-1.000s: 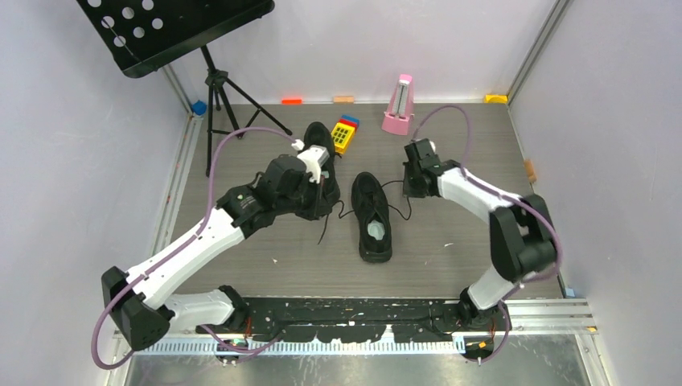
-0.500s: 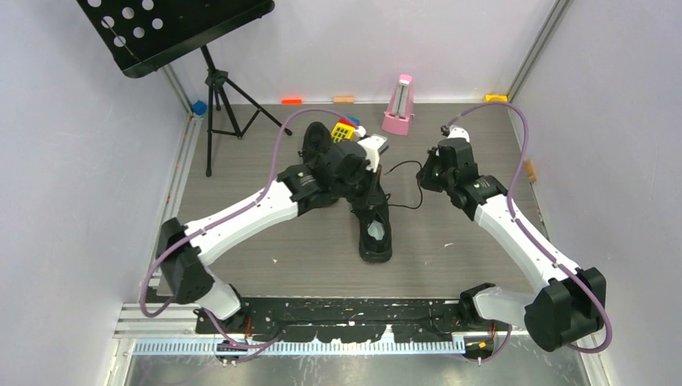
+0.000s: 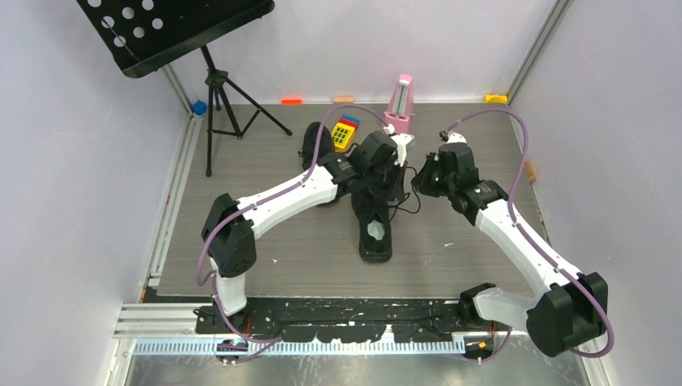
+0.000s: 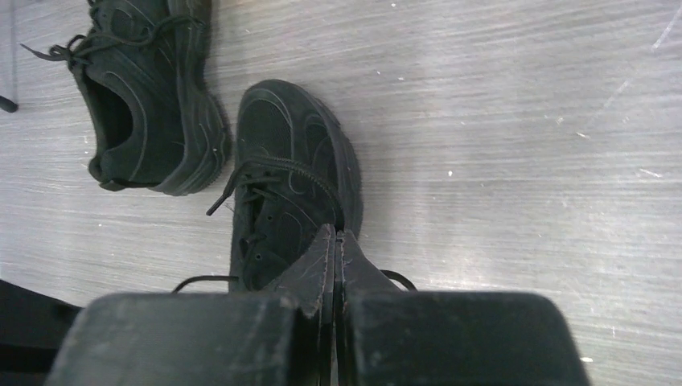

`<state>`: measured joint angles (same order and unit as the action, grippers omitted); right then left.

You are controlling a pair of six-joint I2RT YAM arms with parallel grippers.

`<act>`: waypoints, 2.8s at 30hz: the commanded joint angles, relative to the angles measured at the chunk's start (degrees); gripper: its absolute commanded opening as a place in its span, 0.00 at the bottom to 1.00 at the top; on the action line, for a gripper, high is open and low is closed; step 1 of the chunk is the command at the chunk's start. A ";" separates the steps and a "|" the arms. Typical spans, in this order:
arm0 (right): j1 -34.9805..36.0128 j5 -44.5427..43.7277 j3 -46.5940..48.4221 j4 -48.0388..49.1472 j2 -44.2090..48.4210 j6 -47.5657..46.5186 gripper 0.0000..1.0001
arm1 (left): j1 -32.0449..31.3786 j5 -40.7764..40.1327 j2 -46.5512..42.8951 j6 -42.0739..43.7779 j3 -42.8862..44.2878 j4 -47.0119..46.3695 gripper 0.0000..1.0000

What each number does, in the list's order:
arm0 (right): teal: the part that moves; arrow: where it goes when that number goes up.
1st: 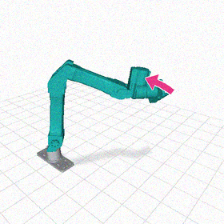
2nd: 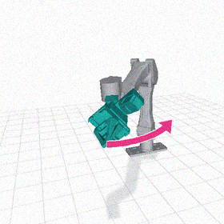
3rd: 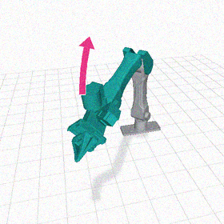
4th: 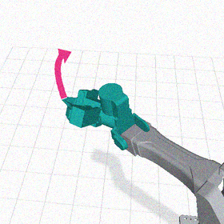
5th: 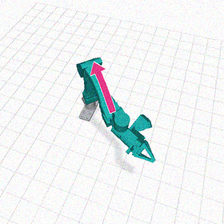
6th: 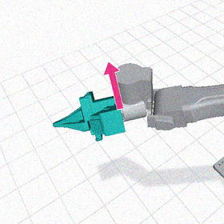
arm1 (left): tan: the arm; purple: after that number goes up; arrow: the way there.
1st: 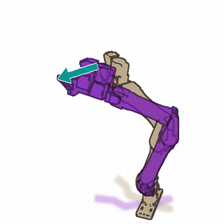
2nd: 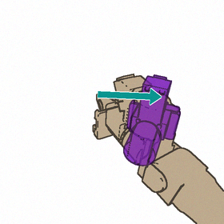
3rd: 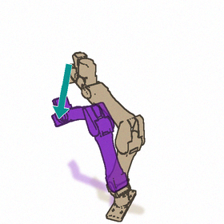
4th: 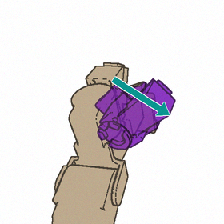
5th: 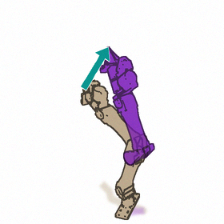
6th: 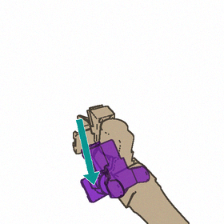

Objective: Tie the shoes

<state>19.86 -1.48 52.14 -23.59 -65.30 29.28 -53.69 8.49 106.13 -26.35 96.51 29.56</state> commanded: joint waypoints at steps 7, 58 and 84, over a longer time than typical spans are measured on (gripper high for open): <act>-0.34 7.17 9.31 1.87 -7.26 -1.96 0.00 | -0.98 6.39 -1.78 7.52 -1.63 4.19 0.40; -0.17 21.43 -1.32 -10.74 8.12 1.77 0.00 | 10.90 27.56 -17.40 49.45 -29.82 -17.17 0.48; 13.48 20.91 1.02 -11.30 -0.85 -1.20 0.00 | 10.45 27.20 -14.31 45.99 -25.68 -14.85 0.00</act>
<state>30.63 20.38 49.95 -36.45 -62.81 29.45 -43.11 35.59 92.25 22.85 67.57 15.90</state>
